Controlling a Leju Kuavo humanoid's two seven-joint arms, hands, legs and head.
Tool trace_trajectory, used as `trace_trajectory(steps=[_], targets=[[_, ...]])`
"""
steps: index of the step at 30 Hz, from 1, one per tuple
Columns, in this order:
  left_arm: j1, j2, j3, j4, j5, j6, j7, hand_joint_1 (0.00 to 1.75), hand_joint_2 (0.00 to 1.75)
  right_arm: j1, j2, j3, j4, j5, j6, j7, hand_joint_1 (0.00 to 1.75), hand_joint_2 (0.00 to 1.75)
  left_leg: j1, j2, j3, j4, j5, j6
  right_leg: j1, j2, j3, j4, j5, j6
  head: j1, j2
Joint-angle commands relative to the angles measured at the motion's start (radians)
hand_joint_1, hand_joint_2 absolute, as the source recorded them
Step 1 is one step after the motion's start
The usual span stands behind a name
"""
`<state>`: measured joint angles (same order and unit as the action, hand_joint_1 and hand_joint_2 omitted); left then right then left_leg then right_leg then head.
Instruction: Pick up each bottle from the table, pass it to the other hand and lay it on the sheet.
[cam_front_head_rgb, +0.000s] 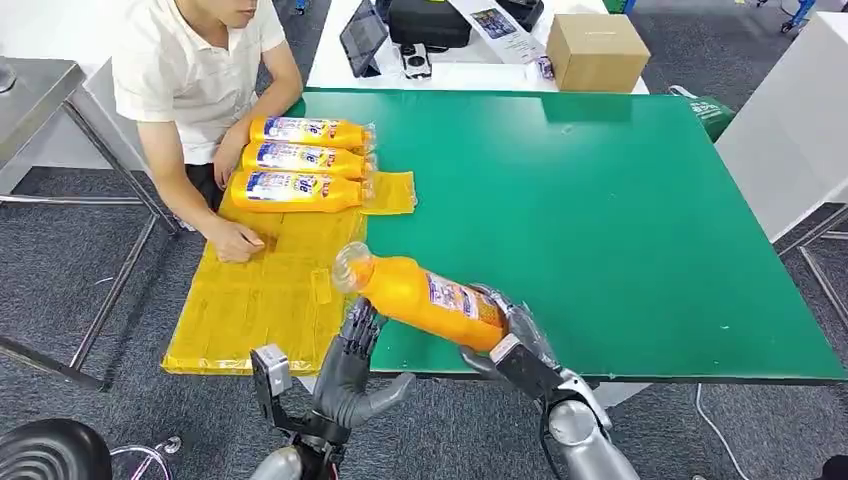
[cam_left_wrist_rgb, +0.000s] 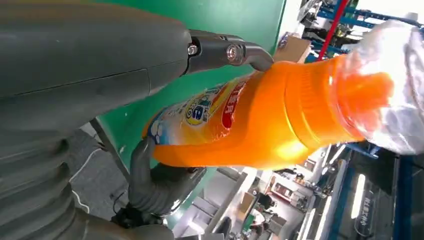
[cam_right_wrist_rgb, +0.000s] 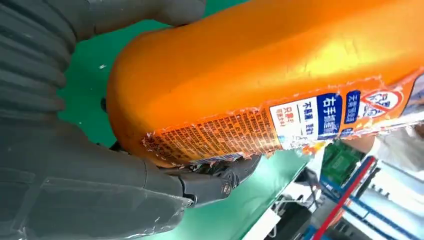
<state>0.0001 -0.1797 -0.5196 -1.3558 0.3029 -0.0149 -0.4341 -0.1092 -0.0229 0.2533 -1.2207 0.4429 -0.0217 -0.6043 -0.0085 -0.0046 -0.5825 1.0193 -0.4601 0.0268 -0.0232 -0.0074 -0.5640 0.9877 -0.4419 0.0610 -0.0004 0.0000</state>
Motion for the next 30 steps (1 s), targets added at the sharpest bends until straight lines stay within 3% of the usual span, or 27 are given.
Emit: trace_trajectory(steps=[1,13,20,21,22,23,26,28,29,30], targets=[[-0.069,-0.014,-0.002,0.098,0.060,0.014,0.055,0.00,1.75,-0.042,-0.021,0.132,0.020,0.021,-0.011,-0.008,1.75,1.75,0.000,0.002,0.001,0.000,0.000,-0.001,0.000,0.002,0.001,0.000,0.000,-0.002,0.000,0.000],[-0.134,-0.049,0.041,0.076,0.166,0.066,0.022,0.00,1.75,-0.056,0.001,0.251,0.040,0.031,-0.013,-0.062,1.75,1.75,0.001,0.001,0.001,0.000,0.000,-0.001,0.001,0.002,0.000,0.000,0.000,-0.002,0.000,0.000],[-0.167,-0.054,0.037,0.082,0.211,0.047,-0.052,0.00,1.75,-0.087,0.026,0.302,0.079,-0.105,0.125,-0.082,1.75,1.75,0.002,0.002,0.002,0.000,0.000,-0.002,0.002,0.003,0.002,-0.001,0.001,-0.003,0.000,0.000],[-0.166,-0.050,0.034,0.071,0.220,0.027,-0.060,1.52,1.75,-0.091,0.033,0.296,0.085,-0.144,0.161,-0.091,1.75,1.75,0.002,0.002,0.002,0.000,0.000,-0.002,0.002,0.002,0.002,-0.001,0.001,-0.003,0.000,0.000],[-0.165,-0.045,0.029,0.062,0.226,0.003,-0.066,1.75,1.75,-0.094,0.035,0.297,0.086,-0.156,0.173,-0.091,1.75,1.75,0.001,0.001,0.001,0.000,0.000,-0.002,0.001,0.001,0.001,-0.001,0.001,-0.002,0.000,0.000],[-0.162,-0.044,0.030,0.054,0.233,-0.018,-0.074,1.75,1.75,-0.095,0.045,0.287,0.087,-0.209,0.225,-0.094,1.75,1.75,0.001,0.001,0.001,0.000,0.000,-0.001,0.001,0.001,0.000,0.000,0.000,-0.002,0.000,0.000],[-0.162,-0.044,0.031,0.053,0.234,-0.018,-0.074,1.75,1.75,-0.096,0.045,0.286,0.086,-0.211,0.227,-0.093,1.75,1.75,0.001,0.001,0.001,0.000,0.000,-0.002,0.001,0.001,0.001,-0.001,0.000,-0.002,0.000,0.000],[-0.159,-0.043,0.031,0.051,0.244,-0.043,-0.079,1.75,1.75,-0.090,0.056,0.268,0.081,-0.292,0.312,-0.079,1.75,1.75,0.001,0.001,0.001,0.000,0.000,-0.002,0.001,0.001,0.001,0.000,0.000,-0.002,0.000,0.000],[-0.157,-0.043,0.030,0.046,0.253,-0.064,-0.087,1.75,1.75,-0.092,0.057,0.270,0.081,-0.322,0.350,-0.064,1.54,1.75,0.001,0.001,0.001,0.000,0.000,-0.001,0.001,0.001,0.000,0.000,0.000,-0.002,0.000,0.000],[-0.158,-0.044,0.030,0.042,0.262,-0.083,-0.093,1.75,1.75,-0.099,0.050,0.283,0.087,-0.323,0.370,-0.054,1.01,1.75,0.002,0.001,0.002,0.000,0.000,-0.002,0.002,0.001,0.002,0.000,0.000,-0.003,0.000,0.000]])
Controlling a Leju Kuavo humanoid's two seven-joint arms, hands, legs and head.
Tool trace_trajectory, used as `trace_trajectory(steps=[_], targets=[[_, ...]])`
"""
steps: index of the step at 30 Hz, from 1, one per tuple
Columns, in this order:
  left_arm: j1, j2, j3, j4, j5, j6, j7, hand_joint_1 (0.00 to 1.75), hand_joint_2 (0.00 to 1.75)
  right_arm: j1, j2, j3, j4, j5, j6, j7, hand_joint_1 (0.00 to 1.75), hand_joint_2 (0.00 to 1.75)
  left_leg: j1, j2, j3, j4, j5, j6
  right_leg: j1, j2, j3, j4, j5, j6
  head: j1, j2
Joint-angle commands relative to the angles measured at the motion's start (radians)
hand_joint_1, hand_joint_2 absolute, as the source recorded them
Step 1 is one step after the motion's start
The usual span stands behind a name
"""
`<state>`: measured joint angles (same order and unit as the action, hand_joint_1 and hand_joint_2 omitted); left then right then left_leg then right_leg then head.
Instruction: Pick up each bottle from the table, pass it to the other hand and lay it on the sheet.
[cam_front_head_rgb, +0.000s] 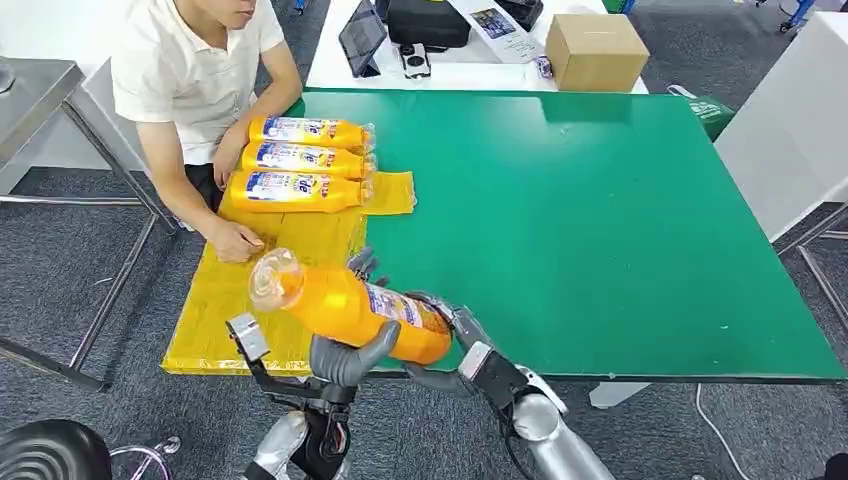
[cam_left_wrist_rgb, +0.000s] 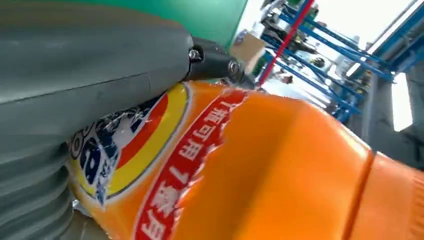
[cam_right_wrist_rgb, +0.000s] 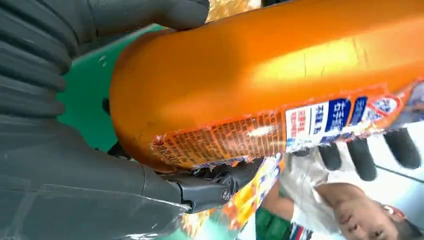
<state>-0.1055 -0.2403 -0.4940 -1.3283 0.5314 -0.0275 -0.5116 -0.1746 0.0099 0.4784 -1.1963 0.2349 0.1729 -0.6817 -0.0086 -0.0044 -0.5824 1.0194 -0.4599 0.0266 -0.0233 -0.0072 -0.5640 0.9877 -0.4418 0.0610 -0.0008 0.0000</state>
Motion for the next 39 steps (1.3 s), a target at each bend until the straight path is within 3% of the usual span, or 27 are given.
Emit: trace_trajectory(steps=[1,2,3,4,11,13,15,16,21,22,23,24,26,27,30,31,33,34,36,39], targets=[[-0.053,0.017,0.004,0.015,0.033,-0.071,-0.016,1.75,1.75,-0.034,0.017,0.058,0.063,-0.115,0.175,0.024,0.72,1.75,0.002,0.001,0.001,0.000,0.000,-0.002,0.002,0.001,0.001,0.000,0.000,-0.003,0.000,0.000],[-0.052,0.016,0.005,0.011,0.033,-0.069,-0.015,1.75,1.75,-0.037,0.016,0.058,0.070,-0.116,0.175,0.024,0.72,1.75,0.001,0.001,0.001,0.000,0.000,-0.001,0.001,0.001,0.000,0.000,0.000,-0.002,0.000,0.000],[-0.053,0.016,0.004,0.008,0.035,-0.074,-0.016,1.75,1.75,-0.039,0.015,0.061,0.075,-0.116,0.179,0.024,0.05,1.75,0.002,0.002,0.001,0.000,0.000,-0.002,0.002,0.002,0.001,0.000,0.000,-0.003,0.000,0.000],[-0.053,0.016,0.007,0.007,0.037,-0.084,-0.018,1.75,1.75,-0.043,0.014,0.067,0.086,-0.114,0.177,0.026,0.00,1.75,0.003,0.002,0.002,0.000,-0.001,-0.003,0.003,0.002,0.002,-0.001,0.000,-0.004,0.000,0.000],[-0.036,0.023,0.044,-0.017,0.034,-0.076,-0.025,1.75,1.75,-0.029,0.021,0.067,0.115,-0.092,0.121,0.038,0.00,1.75,0.002,0.002,0.002,0.000,0.000,-0.002,0.002,0.002,0.002,-0.001,0.000,-0.003,0.000,0.000],[-0.004,0.021,0.098,-0.059,-0.032,0.064,-0.037,1.75,1.75,0.044,0.102,-0.090,0.054,-0.139,-0.090,0.060,0.00,1.75,0.002,0.000,0.001,-0.001,0.000,-0.002,0.002,0.000,0.002,-0.001,0.000,-0.003,0.000,0.000],[0.037,0.026,0.143,-0.134,-0.044,0.118,-0.005,1.75,1.75,0.096,0.136,-0.162,-0.054,-0.188,-0.174,0.104,0.00,1.75,0.002,0.001,0.002,0.000,-0.001,-0.002,0.002,0.001,0.002,-0.001,-0.001,-0.003,0.000,0.000],[0.027,0.050,0.143,-0.143,-0.150,0.250,-0.008,1.75,1.75,0.124,0.139,-0.200,-0.136,-0.091,-0.391,-0.009,0.00,1.75,0.003,0.002,0.003,0.000,-0.002,-0.003,0.003,0.002,0.003,-0.001,-0.001,-0.004,0.000,0.000],[0.017,0.050,0.148,-0.137,-0.147,0.252,-0.005,1.75,1.75,0.132,0.120,-0.203,-0.175,-0.103,-0.385,0.017,0.00,1.75,0.002,0.000,0.000,0.000,0.000,-0.002,0.002,0.000,0.000,0.000,0.000,-0.003,0.000,0.000],[0.005,0.060,0.140,-0.114,-0.232,0.347,-0.025,1.75,1.75,0.137,0.136,-0.231,-0.175,-0.075,-0.467,-0.012,0.00,1.75,0.003,0.001,0.001,0.000,-0.001,-0.002,0.003,0.001,0.001,-0.001,0.000,-0.003,0.001,0.000],[-0.023,0.079,0.126,-0.080,-0.323,0.457,-0.010,1.75,1.75,0.154,0.116,-0.222,-0.251,-0.019,-0.633,-0.016,0.00,1.75,0.002,0.001,0.001,0.000,-0.001,-0.002,0.002,0.001,0.001,0.000,0.000,-0.003,0.000,0.000],[-0.050,0.089,0.132,-0.046,-0.338,0.484,0.002,1.75,1.75,0.165,0.096,-0.222,-0.321,-0.019,-0.757,-0.016,0.00,1.75,0.001,0.001,0.000,0.000,0.000,-0.002,0.001,0.001,0.000,0.000,0.000,-0.003,0.001,0.000],[-0.076,0.088,0.151,-0.026,-0.277,0.445,0.029,1.75,1.75,0.181,0.088,-0.256,-0.399,-0.030,-0.871,-0.016,0.00,1.75,0.000,-0.002,-0.002,0.000,0.001,-0.001,0.000,-0.002,-0.002,0.001,0.000,-0.002,0.000,0.000],[-0.083,0.090,0.152,-0.029,-0.271,0.439,0.033,1.75,1.75,0.199,0.130,-0.339,-0.448,0.041,-0.871,-0.016,0.00,1.75,0.002,-0.004,0.000,0.001,0.000,-0.003,0.003,-0.003,0.001,0.000,-0.001,-0.004,0.001,0.000],[-0.083,0.090,0.152,-0.029,-0.271,0.439,0.033,1.75,1.75,0.199,0.130,-0.339,-0.448,0.041,-0.871,-0.016,0.00,1.75,0.001,-0.003,-0.001,0.000,0.001,-0.002,0.001,-0.003,0.000,0.000,0.000,-0.003,0.001,0.000],[-0.090,0.100,0.129,-0.031,-0.334,0.476,0.040,1.75,1.75,0.213,0.163,-0.399,-0.506,0.055,-0.871,-0.016,0.00,1.75,0.000,-0.001,-0.001,0.000,0.001,-0.001,0.000,-0.001,-0.001,0.000,0.000,-0.002,0.001,0.000],[-0.125,0.131,0.080,0.020,-0.632,0.634,0.034,1.75,1.75,0.208,0.150,-0.401,-0.508,0.061,-0.871,-0.016,0.00,1.75,0.001,-0.001,0.000,0.000,0.000,-0.002,0.001,-0.001,-0.001,0.000,-0.001,-0.003,0.000,0.000],[-0.165,0.171,0.041,0.104,-0.940,0.724,0.126,1.75,1.75,0.195,0.135,-0.384,-0.495,0.031,-0.871,-0.016,0.00,1.75,0.000,-0.002,-0.001,0.000,0.001,-0.001,0.000,-0.002,-0.001,0.000,0.000,-0.002,0.001,0.000],[-0.235,0.181,0.068,0.262,-1.250,0.669,0.307,1.75,1.75,0.157,0.121,-0.359,-0.429,0.009,-0.871,-0.016,0.00,1.75,0.001,-0.003,0.001,-0.001,0.001,-0.002,0.001,-0.003,0.002,-0.001,0.000,-0.003,0.001,0.000],[-0.354,0.154,0.093,0.517,-1.420,0.579,0.359,1.75,1.75,0.116,0.099,-0.293,-0.367,-0.032,-0.865,-0.016,0.00,1.75,0.001,-0.001,0.003,-0.002,0.002,-0.002,0.001,-0.001,0.003,-0.002,0.002,-0.003,0.001,0.000]])
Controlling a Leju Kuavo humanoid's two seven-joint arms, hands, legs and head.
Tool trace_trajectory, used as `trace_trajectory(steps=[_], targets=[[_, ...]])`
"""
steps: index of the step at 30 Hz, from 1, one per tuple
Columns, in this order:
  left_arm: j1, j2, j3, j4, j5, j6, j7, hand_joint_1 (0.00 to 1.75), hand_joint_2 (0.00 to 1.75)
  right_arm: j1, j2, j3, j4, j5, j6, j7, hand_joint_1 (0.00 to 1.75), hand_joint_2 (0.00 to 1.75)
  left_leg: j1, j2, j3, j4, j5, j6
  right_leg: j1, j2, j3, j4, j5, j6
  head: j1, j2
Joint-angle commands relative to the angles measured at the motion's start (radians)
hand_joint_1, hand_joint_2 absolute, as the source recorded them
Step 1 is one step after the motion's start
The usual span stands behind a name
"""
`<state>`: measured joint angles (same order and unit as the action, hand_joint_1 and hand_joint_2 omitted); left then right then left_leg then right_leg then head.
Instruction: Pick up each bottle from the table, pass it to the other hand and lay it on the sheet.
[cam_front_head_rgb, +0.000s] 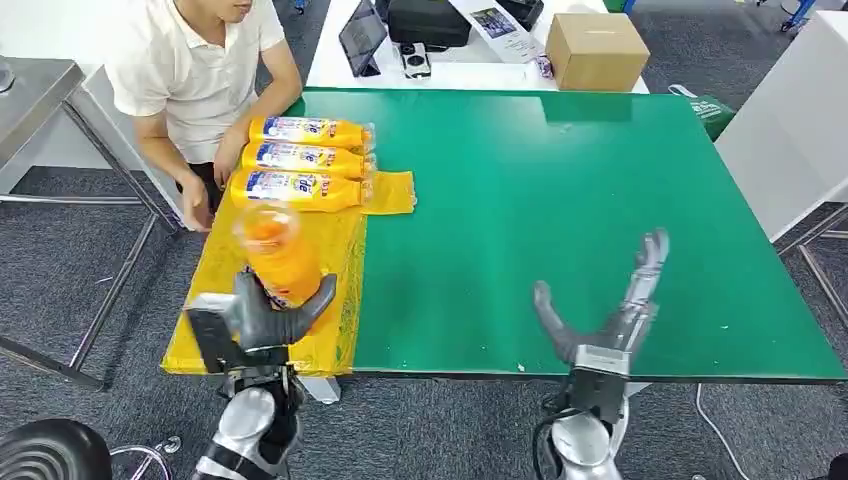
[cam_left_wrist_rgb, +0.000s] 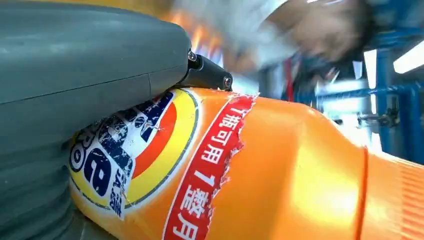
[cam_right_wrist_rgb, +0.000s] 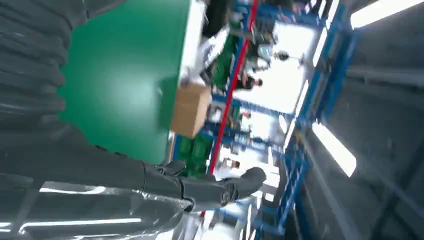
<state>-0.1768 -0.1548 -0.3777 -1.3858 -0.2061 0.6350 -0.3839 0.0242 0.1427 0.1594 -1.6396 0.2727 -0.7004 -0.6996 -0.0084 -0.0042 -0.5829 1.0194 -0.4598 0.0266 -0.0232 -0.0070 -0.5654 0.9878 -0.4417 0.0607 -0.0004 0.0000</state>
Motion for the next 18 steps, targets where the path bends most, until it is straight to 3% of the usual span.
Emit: trace_trajectory(steps=[1,5,8,13,14,15,16,17,18], targets=[[-0.283,0.069,-0.024,0.574,-0.682,-0.083,0.231,1.75,1.75,-0.083,-0.034,0.026,0.076,-0.069,0.008,0.001,0.00,1.75,0.001,-0.001,0.003,-0.002,0.002,-0.002,0.002,-0.001,0.004,-0.002,0.002,-0.003,0.000,0.000],[-0.338,0.054,-0.038,0.690,-0.756,-0.160,0.260,1.75,1.75,-0.094,-0.037,0.064,0.095,-0.079,0.013,0.001,0.00,1.75,0.001,0.002,0.001,-0.001,0.002,-0.002,0.001,0.002,0.001,-0.001,0.003,-0.005,0.000,0.000],[-0.367,0.040,-0.026,0.785,-0.751,-0.185,0.183,1.75,1.75,-0.105,-0.029,0.094,0.135,-0.092,0.042,0.001,0.00,1.75,0.001,0.001,0.002,-0.001,0.002,-0.002,0.001,0.000,0.002,-0.001,0.003,-0.005,0.001,0.000],[-0.417,0.023,0.005,0.858,-0.715,-0.272,0.174,1.75,1.75,-0.111,-0.037,0.111,0.164,-0.112,0.068,0.001,0.00,1.75,0.003,0.002,0.003,-0.001,0.002,-0.004,0.003,0.001,0.003,-0.002,0.003,-0.006,0.000,0.000],[-0.427,0.021,0.024,0.871,-0.682,-0.325,0.167,1.61,1.75,-0.111,-0.038,0.109,0.168,-0.115,0.074,0.001,0.00,1.75,0.004,0.002,0.003,0.000,0.002,-0.005,0.004,0.002,0.004,-0.002,0.003,-0.008,0.000,0.000],[-0.435,0.021,0.037,0.880,-0.657,-0.363,0.156,0.80,1.75,-0.114,-0.037,0.108,0.173,-0.121,0.085,0.001,0.00,1.75,0.002,0.001,0.001,0.000,0.002,-0.003,0.003,0.001,0.002,0.000,0.003,-0.006,0.000,0.000],[-0.444,0.023,0.052,0.890,-0.632,-0.397,0.148,0.17,1.75,-0.117,-0.036,0.105,0.181,-0.123,0.091,0.001,0.00,1.75,0.003,0.001,0.003,0.000,0.002,-0.004,0.004,0.001,0.004,-0.002,0.003,-0.007,0.000,0.000],[-0.454,0.024,0.051,0.906,-0.619,-0.448,0.139,0.00,1.75,-0.117,-0.037,0.105,0.184,-0.123,0.096,0.001,0.00,1.75,0.002,0.001,0.003,-0.001,0.003,-0.004,0.002,0.001,0.003,-0.001,0.004,-0.006,0.000,0.000],[-0.461,0.038,0.033,0.914,-0.589,-0.488,0.124,0.00,1.75,-0.136,-0.022,0.118,0.215,-0.112,0.077,0.009,0.00,1.75,0.002,0.003,0.003,-0.001,0.003,-0.003,0.003,0.002,0.003,-0.001,0.004,-0.006,0.000,0.000]])
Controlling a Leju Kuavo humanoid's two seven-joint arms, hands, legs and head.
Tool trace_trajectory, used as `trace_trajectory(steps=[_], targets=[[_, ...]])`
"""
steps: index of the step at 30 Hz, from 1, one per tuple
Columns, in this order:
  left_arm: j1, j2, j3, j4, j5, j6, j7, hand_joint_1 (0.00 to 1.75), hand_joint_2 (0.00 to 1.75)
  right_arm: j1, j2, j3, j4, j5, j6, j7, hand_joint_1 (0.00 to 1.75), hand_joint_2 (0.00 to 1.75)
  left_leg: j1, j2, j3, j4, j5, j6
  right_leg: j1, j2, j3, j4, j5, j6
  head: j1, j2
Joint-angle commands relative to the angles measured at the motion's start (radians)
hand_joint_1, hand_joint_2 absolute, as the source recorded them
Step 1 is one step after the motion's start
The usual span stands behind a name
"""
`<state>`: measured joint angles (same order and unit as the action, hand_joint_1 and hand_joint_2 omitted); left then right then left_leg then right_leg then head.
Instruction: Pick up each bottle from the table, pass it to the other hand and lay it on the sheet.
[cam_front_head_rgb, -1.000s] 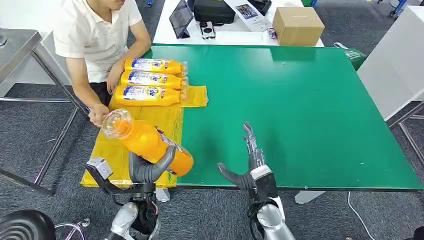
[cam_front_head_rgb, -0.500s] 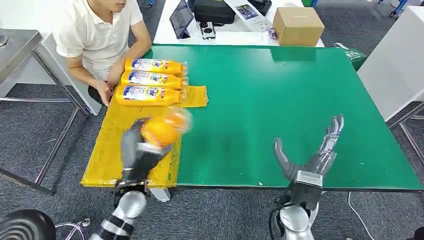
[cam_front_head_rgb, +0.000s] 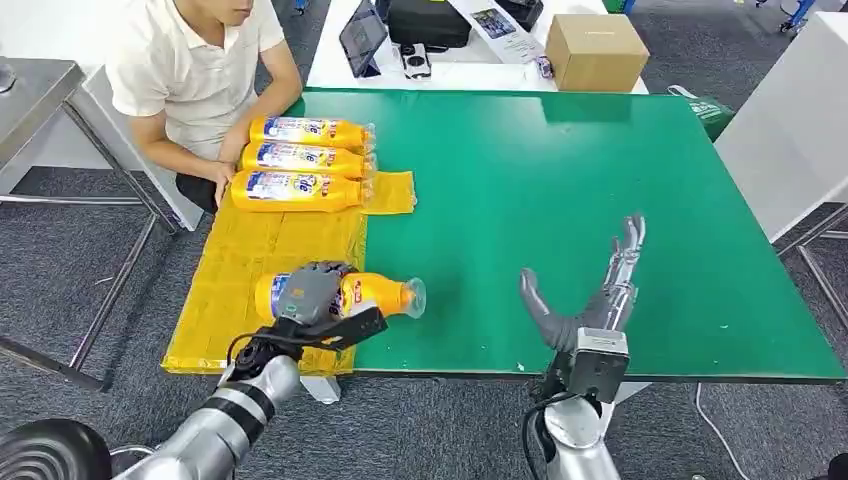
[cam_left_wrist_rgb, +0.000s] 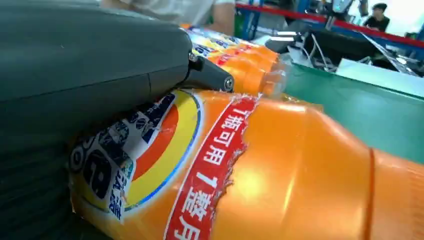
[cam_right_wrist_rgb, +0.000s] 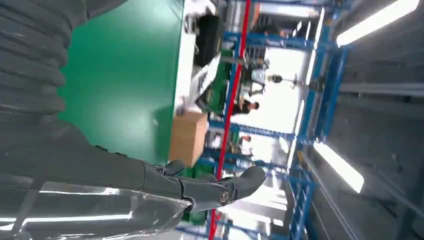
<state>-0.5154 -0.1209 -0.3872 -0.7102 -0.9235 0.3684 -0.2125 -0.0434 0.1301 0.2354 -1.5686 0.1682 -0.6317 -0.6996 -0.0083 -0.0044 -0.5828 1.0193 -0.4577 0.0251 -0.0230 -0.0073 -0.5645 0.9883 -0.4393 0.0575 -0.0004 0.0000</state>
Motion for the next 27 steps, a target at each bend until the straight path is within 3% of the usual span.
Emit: trace_trajectory(steps=[1,9,25,27], targets=[[-0.116,0.014,0.053,0.248,0.146,-0.244,-0.065,0.00,1.75,-0.049,-0.027,0.034,0.126,-0.025,0.026,0.001,0.00,1.75,0.002,0.004,0.003,-0.001,0.001,-0.002,0.002,0.004,0.003,-0.001,0.002,-0.003,0.000,0.000],[-0.129,0.016,0.049,0.292,0.178,-0.374,-0.084,0.00,1.75,-0.050,-0.033,0.025,0.154,-0.036,0.022,0.001,0.00,1.75,0.002,0.003,0.005,-0.002,0.002,-0.002,0.002,0.003,0.005,-0.002,0.001,-0.003,0.000,0.000],[-0.129,0.016,0.049,0.292,0.178,-0.374,-0.084,0.00,1.75,-0.050,-0.033,0.025,0.154,-0.036,0.022,0.001,0.00,1.75,0.001,0.001,0.009,-0.001,0.002,-0.001,0.001,0.001,0.009,-0.001,0.001,-0.002,0.000,0.000],[-0.131,0.023,0.032,0.293,0.182,-0.441,-0.114,0.00,1.75,-0.054,-0.034,0.025,0.170,-0.036,0.020,0.001,0.00,1.75,0.001,0.002,0.009,-0.002,0.002,-0.002,0.001,0.002,0.009,-0.002,0.002,-0.003,0.000,0.000]])
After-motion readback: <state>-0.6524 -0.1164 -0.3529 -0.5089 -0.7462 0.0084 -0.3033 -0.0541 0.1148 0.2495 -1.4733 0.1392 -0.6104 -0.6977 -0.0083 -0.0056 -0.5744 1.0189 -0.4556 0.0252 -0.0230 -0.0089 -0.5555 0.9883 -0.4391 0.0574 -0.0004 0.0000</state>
